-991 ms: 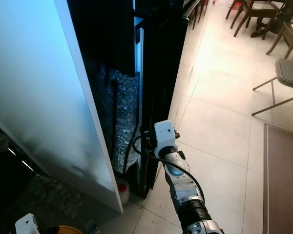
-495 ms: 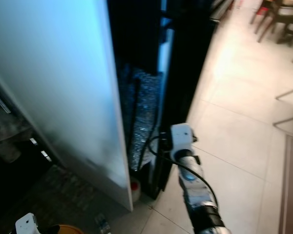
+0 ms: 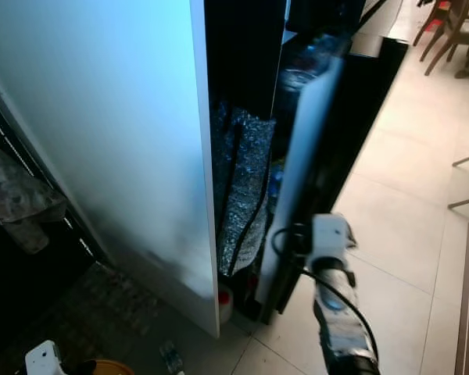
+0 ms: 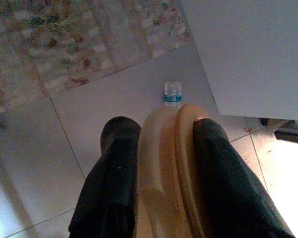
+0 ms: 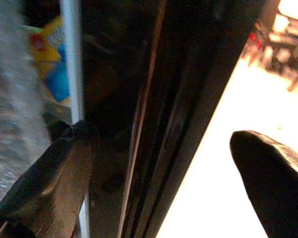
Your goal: Restocking fridge
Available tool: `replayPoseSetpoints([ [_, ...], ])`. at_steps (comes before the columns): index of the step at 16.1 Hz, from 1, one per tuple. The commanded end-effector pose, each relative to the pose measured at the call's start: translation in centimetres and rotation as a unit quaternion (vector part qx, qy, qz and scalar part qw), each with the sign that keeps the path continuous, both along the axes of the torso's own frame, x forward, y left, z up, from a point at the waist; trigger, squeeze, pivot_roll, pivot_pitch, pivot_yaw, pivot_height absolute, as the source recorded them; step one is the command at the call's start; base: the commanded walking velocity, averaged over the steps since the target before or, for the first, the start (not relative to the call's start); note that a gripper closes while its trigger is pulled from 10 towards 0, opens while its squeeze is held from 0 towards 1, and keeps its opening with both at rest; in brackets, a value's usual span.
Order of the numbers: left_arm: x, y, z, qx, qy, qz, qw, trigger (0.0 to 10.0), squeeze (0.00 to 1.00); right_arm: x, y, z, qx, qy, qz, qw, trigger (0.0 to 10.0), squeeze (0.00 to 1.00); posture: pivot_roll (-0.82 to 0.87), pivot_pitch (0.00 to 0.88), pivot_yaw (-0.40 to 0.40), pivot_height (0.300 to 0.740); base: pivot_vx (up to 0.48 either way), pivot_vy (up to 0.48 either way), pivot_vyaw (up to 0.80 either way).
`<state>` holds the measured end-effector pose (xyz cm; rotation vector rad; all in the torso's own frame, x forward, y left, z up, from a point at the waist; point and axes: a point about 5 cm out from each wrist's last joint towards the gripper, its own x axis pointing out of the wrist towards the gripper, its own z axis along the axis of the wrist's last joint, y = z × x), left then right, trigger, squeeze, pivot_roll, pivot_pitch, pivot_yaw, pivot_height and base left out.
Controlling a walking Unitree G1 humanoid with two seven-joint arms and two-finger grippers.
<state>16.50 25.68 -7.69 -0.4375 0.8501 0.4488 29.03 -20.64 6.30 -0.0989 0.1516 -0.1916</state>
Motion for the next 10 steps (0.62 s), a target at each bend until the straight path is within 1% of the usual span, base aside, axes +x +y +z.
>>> replayPoseSetpoints([
  [1, -1.0, -0.5, -0.6, -0.004, 0.024, -0.010, 1.000, 10.0, 0.00, -1.6, -4.3, -1.9, 0.028, 0.059, -0.114, 0.991, 10.0, 0.00, 0.00, 0.066, -0.015, 0.740, 0.000, 0.000, 0.00],
  [2, -1.1, -0.5, -0.6, -0.004, 0.025, -0.010, 1.000, 10.0, 0.00, -2.2, -4.8, -2.9, 0.053, 0.085, -0.127, 0.987, 10.0, 0.00, 0.00, 0.067, -0.014, 0.740, 0.000, 0.000, 0.00],
  [3, -1.1, -0.5, -0.7, -0.004, 0.026, -0.011, 1.000, 10.0, 0.00, -3.0, -5.1, -4.2, 0.077, 0.121, -0.126, 0.982, 10.0, 0.00, 0.00, 0.065, -0.015, 0.740, 0.000, 0.000, 0.00],
  [4, -1.2, -0.5, -0.7, -0.004, 0.026, -0.012, 1.000, 10.0, 0.00, -3.5, -5.4, -5.1, 0.082, 0.143, -0.130, 0.978, 10.0, 0.00, 0.00, 0.066, -0.015, 0.740, 0.000, 0.000, 0.00],
  [6, -1.2, -0.6, -0.7, -0.003, 0.027, -0.015, 1.000, 10.0, 0.00, -4.5, -6.2, -6.3, 0.078, 0.172, -0.139, 0.972, 10.0, 0.00, 0.00, 0.064, -0.016, 0.740, 0.000, 0.000, 0.00],
  [7, -1.2, -0.6, -0.7, -0.003, 0.028, -0.015, 0.999, 10.0, 0.00, -5.2, -6.5, -7.1, 0.086, 0.190, -0.146, 0.967, 10.0, 0.00, 0.00, 0.063, -0.014, 0.740, 0.000, 0.000, 0.00],
  [10, -1.2, -0.6, -0.7, -0.001, 0.028, -0.018, 0.999, 10.0, 0.00, -7.2, -6.7, -9.5, 0.104, 0.242, -0.152, 0.953, 10.0, 0.00, 0.00, 0.063, -0.011, 0.740, 0.000, 0.000, 0.00],
])
